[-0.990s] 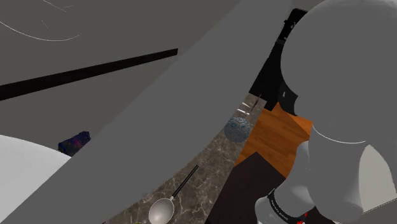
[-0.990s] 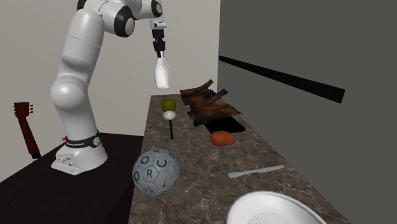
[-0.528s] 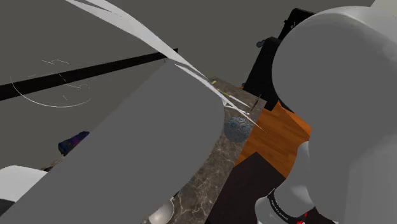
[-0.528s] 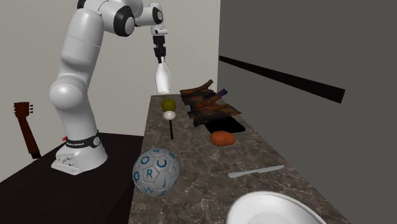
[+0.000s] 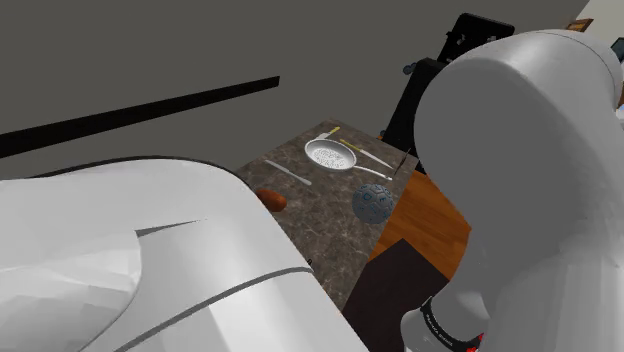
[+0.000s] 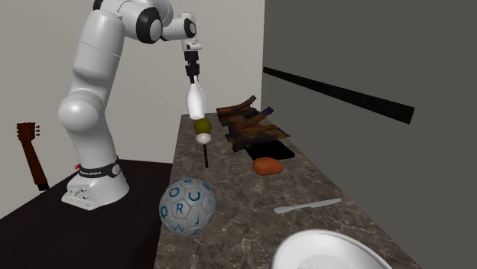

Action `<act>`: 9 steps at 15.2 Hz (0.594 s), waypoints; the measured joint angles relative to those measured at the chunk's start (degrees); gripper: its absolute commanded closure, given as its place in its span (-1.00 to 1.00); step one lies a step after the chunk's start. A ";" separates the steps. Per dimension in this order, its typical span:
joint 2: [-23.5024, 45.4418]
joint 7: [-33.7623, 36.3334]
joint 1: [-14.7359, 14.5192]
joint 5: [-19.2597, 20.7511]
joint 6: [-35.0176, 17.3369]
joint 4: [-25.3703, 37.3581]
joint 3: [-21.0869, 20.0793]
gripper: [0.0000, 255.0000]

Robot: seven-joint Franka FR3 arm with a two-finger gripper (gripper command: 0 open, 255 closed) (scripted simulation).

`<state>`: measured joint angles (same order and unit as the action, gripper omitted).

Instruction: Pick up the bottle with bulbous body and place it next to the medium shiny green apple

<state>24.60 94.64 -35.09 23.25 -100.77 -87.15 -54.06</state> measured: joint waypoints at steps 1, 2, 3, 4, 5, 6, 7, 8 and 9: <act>-0.04 0.15 0.22 0.04 -0.86 -0.95 0.02 1.00; 0.07 0.25 0.32 0.17 -1.53 -1.56 0.09 1.00; 0.26 0.28 0.48 0.36 -2.32 -2.25 0.23 1.00; 0.38 0.47 0.49 0.50 -2.91 -2.79 0.31 1.00; 0.75 0.72 0.26 0.81 -3.38 -3.02 0.48 1.00; 0.78 0.91 0.35 0.90 -4.07 -3.75 0.51 1.00; 1.04 1.05 0.37 1.17 -4.84 -4.35 0.67 1.00; 1.06 1.23 0.52 1.27 -5.65 -5.20 0.73 1.00; 1.31 1.46 0.48 1.54 -6.39 -5.80 0.88 1.00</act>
<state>25.92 96.10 -34.61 24.79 -107.16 -92.95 -53.18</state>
